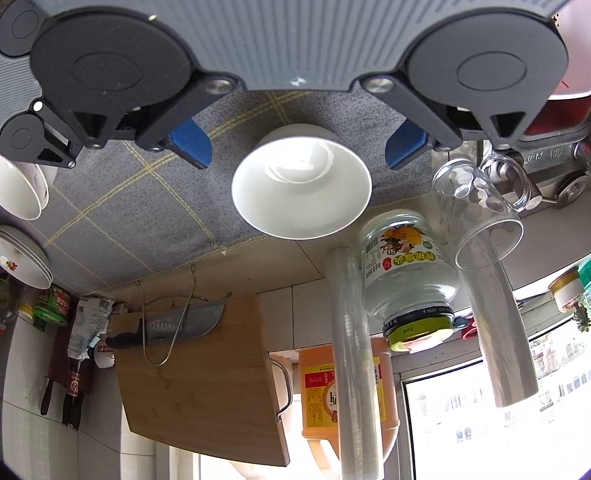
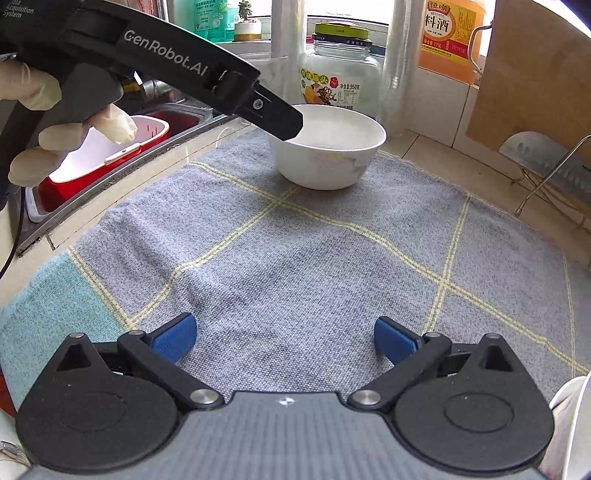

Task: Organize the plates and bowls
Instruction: 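Move the left tool to the nested white bowls and grasp their rim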

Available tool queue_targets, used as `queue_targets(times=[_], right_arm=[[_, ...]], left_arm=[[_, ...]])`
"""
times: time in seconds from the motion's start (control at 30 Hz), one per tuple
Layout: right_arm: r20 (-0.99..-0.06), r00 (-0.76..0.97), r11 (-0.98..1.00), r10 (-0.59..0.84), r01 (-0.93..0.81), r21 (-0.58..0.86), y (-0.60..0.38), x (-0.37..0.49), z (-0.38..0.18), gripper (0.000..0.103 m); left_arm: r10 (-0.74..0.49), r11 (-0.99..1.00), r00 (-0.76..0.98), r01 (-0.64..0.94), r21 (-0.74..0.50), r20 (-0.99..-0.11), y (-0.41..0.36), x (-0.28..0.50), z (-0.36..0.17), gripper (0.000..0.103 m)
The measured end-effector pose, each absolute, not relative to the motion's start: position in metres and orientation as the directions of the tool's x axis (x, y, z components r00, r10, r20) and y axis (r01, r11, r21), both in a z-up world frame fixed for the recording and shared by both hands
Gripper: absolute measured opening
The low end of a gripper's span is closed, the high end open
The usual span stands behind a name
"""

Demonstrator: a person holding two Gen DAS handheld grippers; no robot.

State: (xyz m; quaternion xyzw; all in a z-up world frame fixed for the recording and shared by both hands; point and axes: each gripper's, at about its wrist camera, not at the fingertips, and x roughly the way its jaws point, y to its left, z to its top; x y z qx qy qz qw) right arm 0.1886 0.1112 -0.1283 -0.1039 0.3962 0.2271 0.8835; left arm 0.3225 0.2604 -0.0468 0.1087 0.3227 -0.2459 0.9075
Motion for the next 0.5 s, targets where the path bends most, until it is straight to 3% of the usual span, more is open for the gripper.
queue_targets(times=[0.5], right_arm=[[-0.673,0.678,0.894,0.296,-0.444,-0.054,0.132,0.255,-0.099,0.103]], left_arm=[[-0.389,0.841,0.590,0.541,-0.011,-0.708,0.260,0.393,-0.066,0.097]])
